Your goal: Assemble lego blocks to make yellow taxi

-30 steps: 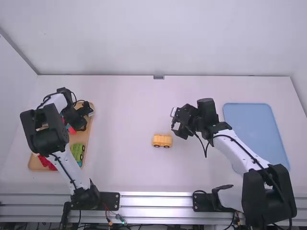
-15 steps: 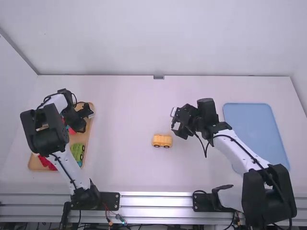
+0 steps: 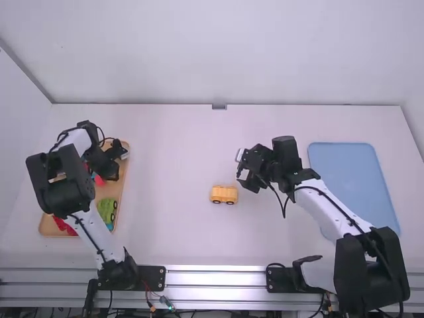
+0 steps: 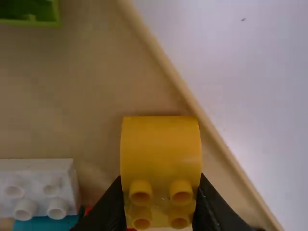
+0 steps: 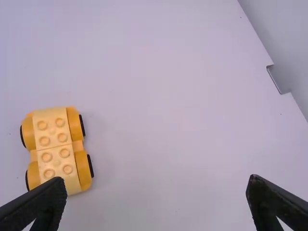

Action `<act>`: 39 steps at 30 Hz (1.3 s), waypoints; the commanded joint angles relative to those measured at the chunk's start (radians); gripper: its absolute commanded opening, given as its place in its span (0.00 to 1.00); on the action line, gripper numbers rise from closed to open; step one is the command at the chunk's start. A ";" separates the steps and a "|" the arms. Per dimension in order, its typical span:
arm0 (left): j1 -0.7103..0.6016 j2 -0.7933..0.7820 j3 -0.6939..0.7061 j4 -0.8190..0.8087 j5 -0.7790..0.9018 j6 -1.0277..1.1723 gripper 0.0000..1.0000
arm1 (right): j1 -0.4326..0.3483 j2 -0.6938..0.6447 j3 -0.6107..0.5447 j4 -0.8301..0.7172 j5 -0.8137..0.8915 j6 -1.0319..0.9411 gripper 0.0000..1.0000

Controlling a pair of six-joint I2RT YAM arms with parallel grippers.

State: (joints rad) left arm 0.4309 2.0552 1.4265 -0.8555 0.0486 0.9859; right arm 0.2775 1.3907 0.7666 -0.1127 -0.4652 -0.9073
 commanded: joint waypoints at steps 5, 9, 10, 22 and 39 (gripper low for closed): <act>-0.070 -0.183 -0.009 -0.038 0.078 -0.032 0.09 | -0.003 -0.011 0.021 0.001 -0.005 0.036 0.99; -0.153 -0.227 -0.051 -0.064 0.160 0.104 0.07 | -0.004 -0.011 0.021 -0.005 -0.005 0.037 0.99; -0.183 -0.236 -0.068 -0.060 0.174 0.138 0.06 | -0.004 -0.011 0.021 -0.006 -0.005 0.041 0.99; -0.659 -0.243 -0.220 0.050 0.027 0.254 0.01 | -0.009 -0.011 0.021 -0.034 -0.005 0.048 0.99; -0.772 -0.228 -0.354 0.287 0.143 0.235 0.02 | -0.076 -0.011 0.019 -0.050 -0.062 0.092 0.99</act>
State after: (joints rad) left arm -0.3470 1.8175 1.0760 -0.5690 0.1341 1.2236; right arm 0.2028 1.3907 0.7666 -0.1608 -0.4976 -0.8181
